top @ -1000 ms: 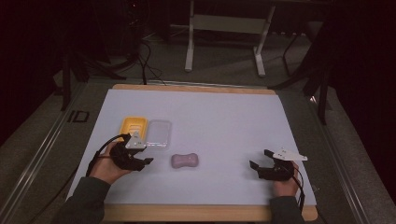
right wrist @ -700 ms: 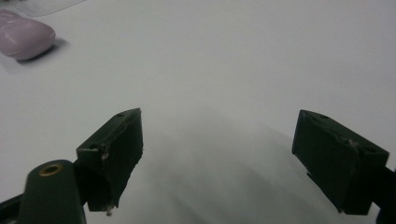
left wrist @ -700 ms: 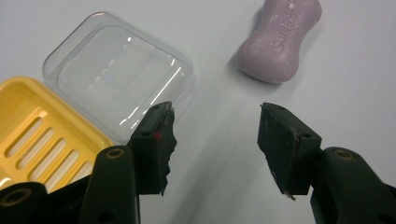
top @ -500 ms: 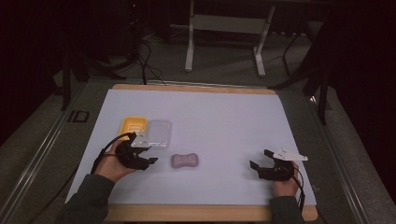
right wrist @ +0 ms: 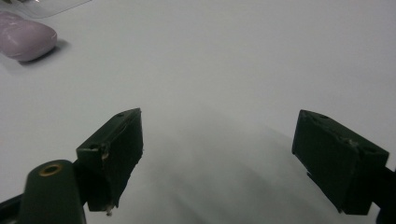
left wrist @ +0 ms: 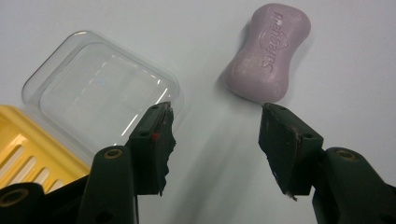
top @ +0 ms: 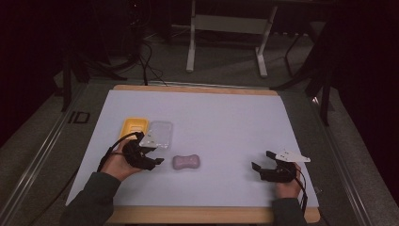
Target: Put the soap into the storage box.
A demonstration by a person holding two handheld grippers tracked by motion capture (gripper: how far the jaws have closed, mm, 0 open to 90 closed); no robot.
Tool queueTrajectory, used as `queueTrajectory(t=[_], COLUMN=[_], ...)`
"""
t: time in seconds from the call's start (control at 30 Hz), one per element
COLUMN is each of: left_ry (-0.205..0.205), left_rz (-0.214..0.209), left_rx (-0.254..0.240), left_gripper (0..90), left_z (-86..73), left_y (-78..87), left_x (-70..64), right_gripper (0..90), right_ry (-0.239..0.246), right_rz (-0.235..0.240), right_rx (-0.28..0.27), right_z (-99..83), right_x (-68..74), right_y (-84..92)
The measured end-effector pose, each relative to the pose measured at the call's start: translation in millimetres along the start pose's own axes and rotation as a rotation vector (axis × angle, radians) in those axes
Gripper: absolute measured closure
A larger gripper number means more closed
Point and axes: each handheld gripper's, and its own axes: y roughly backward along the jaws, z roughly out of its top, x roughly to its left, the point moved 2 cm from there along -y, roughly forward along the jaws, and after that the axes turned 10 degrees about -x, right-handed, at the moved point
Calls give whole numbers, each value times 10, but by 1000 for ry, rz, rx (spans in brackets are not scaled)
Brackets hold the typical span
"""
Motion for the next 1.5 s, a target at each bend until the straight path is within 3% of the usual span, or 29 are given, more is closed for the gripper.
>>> queueTrajectory(t=[0.53,1.5], left_ry=[-37,-50], left_rz=[-39,-88], left_rx=[34,41], left_gripper=[440,407], left_z=[95,253], left_y=[-131,-345], left_x=[-23,-11], right_gripper=[161,161], right_ry=[1,1], right_rz=[2,4], right_rx=[1,1], right_z=[0,0], right_x=[1,3], right_y=[-1,0])
